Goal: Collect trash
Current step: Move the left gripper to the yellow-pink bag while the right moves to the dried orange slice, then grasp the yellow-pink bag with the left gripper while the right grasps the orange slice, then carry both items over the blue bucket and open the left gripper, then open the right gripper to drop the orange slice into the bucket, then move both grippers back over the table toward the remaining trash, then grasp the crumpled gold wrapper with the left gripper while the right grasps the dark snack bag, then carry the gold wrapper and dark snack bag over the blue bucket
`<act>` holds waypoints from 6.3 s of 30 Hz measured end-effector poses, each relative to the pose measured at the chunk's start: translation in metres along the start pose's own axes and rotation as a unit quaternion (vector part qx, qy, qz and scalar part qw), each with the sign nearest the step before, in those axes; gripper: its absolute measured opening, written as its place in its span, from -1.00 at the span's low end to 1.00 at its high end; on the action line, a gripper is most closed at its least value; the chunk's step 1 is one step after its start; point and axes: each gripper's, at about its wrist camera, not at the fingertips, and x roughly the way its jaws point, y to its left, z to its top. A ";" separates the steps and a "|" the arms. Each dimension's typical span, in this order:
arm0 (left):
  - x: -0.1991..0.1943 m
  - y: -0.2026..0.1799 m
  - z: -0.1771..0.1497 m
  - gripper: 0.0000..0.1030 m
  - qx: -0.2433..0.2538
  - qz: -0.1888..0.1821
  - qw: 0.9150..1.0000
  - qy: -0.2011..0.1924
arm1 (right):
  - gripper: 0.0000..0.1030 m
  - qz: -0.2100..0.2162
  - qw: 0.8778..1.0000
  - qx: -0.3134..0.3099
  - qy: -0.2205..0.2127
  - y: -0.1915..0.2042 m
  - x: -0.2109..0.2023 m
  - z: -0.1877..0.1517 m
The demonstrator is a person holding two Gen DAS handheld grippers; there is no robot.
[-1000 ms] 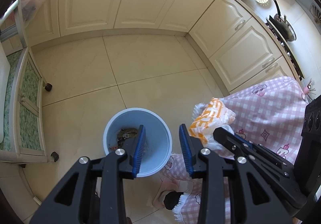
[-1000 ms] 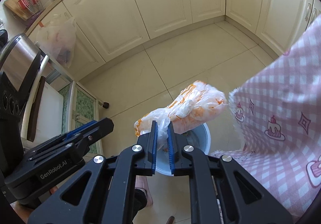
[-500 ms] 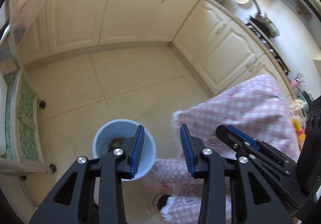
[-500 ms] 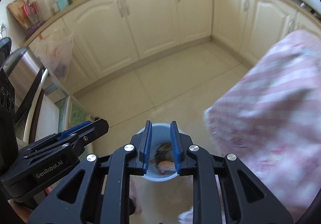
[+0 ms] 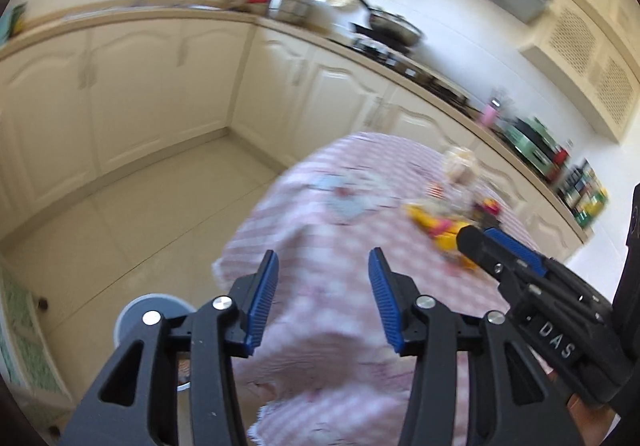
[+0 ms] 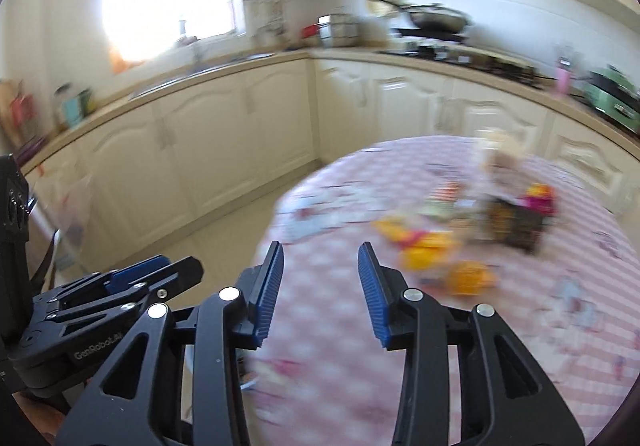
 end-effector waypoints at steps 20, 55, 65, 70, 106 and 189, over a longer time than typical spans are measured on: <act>0.128 -0.144 0.008 0.15 0.116 -0.010 0.990 0.080 | -0.03 -0.076 0.993 0.072 0.058 -0.153 0.019 -0.026; 0.037 -0.021 0.005 -0.17 0.041 0.003 0.999 0.017 | -0.27 -0.022 0.995 -0.032 0.093 -0.031 0.050 -0.005; 0.004 0.094 -0.015 -0.17 -0.036 0.067 0.997 0.015 | -0.27 0.088 0.990 -0.068 0.091 0.083 0.071 -0.006; -0.002 0.153 -0.031 -0.17 -0.081 0.096 0.992 0.024 | -0.26 0.134 0.981 -0.075 0.121 0.135 0.102 -0.022; 0.041 0.270 -0.072 0.18 -0.183 0.142 0.970 0.069 | -0.26 0.156 0.969 -0.064 0.178 0.207 0.192 -0.064; 0.107 -0.111 0.024 -0.49 0.088 -0.073 0.992 0.058 | -0.93 -0.063 0.994 0.086 -0.016 -0.160 0.008 0.017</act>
